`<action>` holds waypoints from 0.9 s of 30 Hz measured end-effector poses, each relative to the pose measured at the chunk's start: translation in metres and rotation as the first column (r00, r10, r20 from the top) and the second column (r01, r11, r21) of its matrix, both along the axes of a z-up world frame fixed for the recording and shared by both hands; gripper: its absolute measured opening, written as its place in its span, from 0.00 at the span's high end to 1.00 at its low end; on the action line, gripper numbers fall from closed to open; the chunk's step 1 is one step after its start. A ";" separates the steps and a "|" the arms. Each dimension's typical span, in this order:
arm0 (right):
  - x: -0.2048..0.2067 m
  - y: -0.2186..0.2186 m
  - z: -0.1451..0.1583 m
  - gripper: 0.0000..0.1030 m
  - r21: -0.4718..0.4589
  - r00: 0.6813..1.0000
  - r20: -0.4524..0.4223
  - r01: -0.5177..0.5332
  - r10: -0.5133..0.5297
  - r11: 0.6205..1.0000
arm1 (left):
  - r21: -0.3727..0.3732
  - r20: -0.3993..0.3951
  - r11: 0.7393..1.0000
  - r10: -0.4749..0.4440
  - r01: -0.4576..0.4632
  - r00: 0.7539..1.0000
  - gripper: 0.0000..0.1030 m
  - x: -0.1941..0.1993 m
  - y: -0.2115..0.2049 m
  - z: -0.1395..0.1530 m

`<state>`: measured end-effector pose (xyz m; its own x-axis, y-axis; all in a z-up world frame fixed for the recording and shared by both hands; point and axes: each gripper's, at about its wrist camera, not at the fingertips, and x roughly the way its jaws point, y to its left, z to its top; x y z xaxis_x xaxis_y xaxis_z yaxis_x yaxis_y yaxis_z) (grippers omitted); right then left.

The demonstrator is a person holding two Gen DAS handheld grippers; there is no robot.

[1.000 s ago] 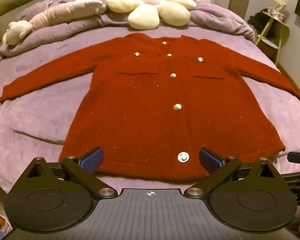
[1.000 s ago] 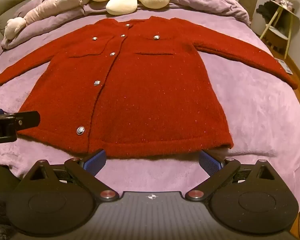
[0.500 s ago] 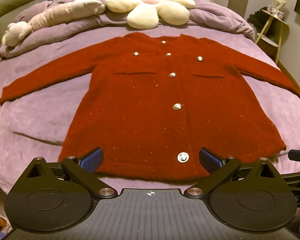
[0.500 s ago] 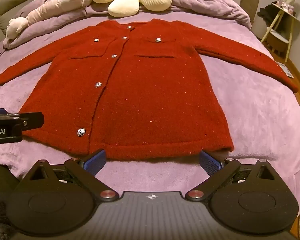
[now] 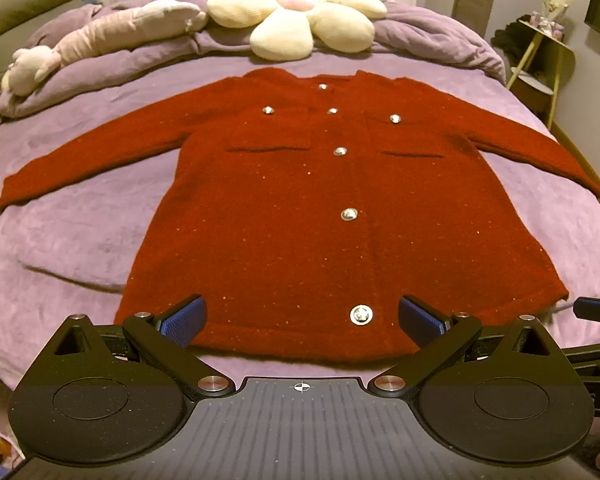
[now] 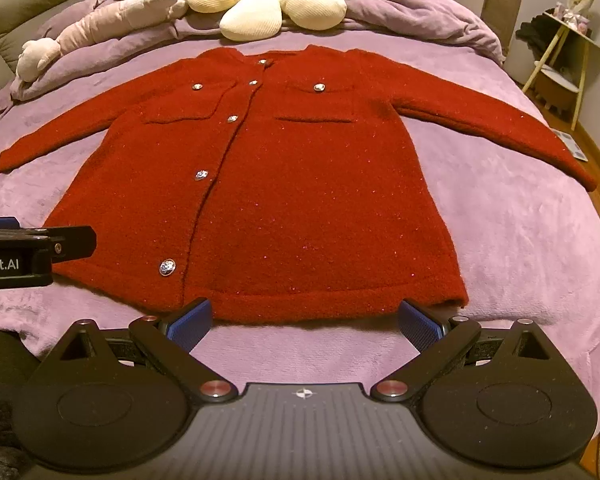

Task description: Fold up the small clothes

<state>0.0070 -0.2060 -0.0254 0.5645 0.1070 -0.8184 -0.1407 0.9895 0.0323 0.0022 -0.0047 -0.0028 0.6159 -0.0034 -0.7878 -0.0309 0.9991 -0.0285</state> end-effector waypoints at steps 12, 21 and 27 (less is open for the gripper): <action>-0.001 0.000 0.001 0.04 0.002 1.000 0.011 0.001 -0.001 1.000 | -0.003 -0.001 1.000 0.002 -0.002 1.000 0.00 0.000 0.000 0.000; -0.002 -0.002 0.001 0.04 0.011 1.000 0.026 0.010 -0.010 1.000 | -0.007 -0.006 1.000 0.004 -0.004 1.000 0.00 0.001 0.001 -0.001; -0.002 -0.002 0.003 0.04 0.014 0.999 0.035 0.019 -0.019 1.000 | -0.008 -0.008 1.000 0.005 -0.005 1.000 0.00 0.001 0.002 -0.002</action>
<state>0.0046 -0.2085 -0.0228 0.5952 0.1072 -0.7964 -0.1234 0.9915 0.0413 0.0035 -0.0029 -0.0045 0.6097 -0.0073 -0.7926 -0.0357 0.9987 -0.0367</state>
